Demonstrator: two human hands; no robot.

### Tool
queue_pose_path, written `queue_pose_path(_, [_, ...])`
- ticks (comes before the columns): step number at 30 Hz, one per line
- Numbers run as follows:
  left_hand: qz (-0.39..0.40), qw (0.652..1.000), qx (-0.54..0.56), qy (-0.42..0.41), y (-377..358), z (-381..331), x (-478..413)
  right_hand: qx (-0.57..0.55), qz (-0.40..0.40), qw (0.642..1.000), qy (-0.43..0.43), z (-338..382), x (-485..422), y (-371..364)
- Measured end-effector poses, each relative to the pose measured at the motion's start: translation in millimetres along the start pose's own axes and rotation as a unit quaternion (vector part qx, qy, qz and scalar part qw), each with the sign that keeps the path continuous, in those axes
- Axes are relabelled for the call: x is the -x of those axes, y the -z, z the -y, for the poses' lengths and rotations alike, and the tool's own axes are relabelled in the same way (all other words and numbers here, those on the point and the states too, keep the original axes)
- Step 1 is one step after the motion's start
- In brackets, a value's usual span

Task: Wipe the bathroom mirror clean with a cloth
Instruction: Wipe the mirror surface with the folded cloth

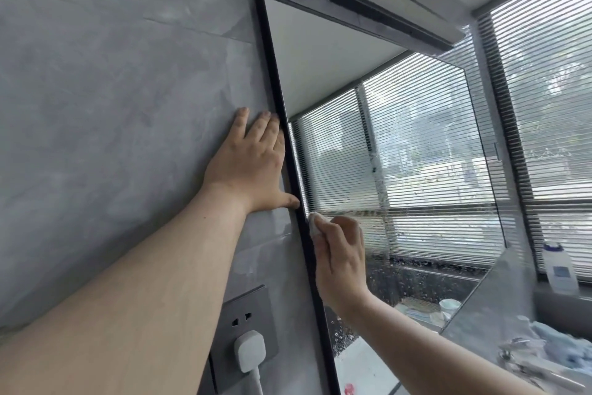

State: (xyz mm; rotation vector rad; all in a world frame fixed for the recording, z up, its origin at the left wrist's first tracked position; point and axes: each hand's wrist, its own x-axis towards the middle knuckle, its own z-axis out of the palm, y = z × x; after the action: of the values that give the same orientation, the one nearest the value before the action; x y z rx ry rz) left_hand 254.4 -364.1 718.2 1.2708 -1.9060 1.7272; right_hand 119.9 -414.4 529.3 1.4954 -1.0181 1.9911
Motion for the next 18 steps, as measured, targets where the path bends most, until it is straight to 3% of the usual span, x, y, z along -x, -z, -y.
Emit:
queue_pose_path(4, [-0.009, 1.0, -0.001, 0.004, -1.5, 0.7, 0.0, -0.046, -0.001, 0.996, -0.077, -22.9, -27.3, 7.0])
queue_pose_path(12, [-0.013, 1.0, 0.006, 0.006, 0.1, -0.1, 0.5, -0.068, -0.103, 0.962, -0.243, -54.9, -83.5, 24.9])
queue_pose_path(16, [-0.006, 1.0, 0.009, 0.005, 1.6, 0.3, -0.2, -0.04, -0.052, 0.966, -0.251, -61.8, -84.8, 23.8])
queue_pose_path(18, [-0.007, 1.0, 0.009, 0.005, 1.9, -0.1, -0.8, -0.05, -0.046, 0.975, -0.209, -48.9, -77.8, 20.1])
